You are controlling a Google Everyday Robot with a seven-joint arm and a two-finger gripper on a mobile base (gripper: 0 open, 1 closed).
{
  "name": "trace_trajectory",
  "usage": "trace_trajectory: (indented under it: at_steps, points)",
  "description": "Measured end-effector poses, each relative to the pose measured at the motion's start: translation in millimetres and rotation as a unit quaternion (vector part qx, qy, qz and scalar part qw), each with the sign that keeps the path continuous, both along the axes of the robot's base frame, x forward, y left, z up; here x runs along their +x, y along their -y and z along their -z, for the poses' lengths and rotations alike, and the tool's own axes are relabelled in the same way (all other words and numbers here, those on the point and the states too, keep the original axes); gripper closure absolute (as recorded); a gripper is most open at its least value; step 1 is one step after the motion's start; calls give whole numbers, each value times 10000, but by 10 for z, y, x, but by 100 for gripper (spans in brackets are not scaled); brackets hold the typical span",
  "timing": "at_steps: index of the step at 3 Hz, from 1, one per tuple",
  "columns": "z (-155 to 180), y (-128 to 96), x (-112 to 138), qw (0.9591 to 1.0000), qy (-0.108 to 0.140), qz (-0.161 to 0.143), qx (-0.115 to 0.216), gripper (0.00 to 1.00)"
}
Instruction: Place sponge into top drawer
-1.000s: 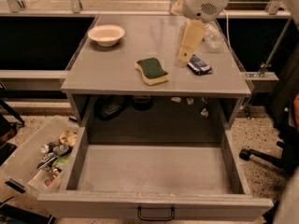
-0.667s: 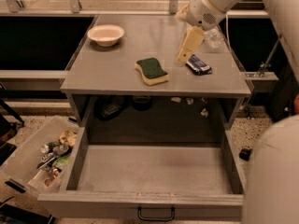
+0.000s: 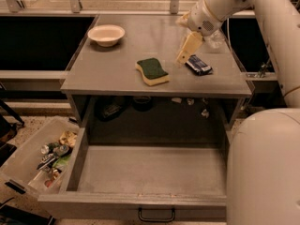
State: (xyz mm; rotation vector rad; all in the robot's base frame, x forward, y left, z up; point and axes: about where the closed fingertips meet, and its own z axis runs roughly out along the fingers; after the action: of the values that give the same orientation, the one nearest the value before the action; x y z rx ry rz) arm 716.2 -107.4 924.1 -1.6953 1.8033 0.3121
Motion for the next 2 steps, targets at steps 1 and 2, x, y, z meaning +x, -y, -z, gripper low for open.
trace_trajectory:
  at_steps: [1, 2]
  points:
    - [237, -33, 34, 9997, -236, -48, 22, 0]
    - [593, -180, 61, 9979, -601, -222, 57, 0]
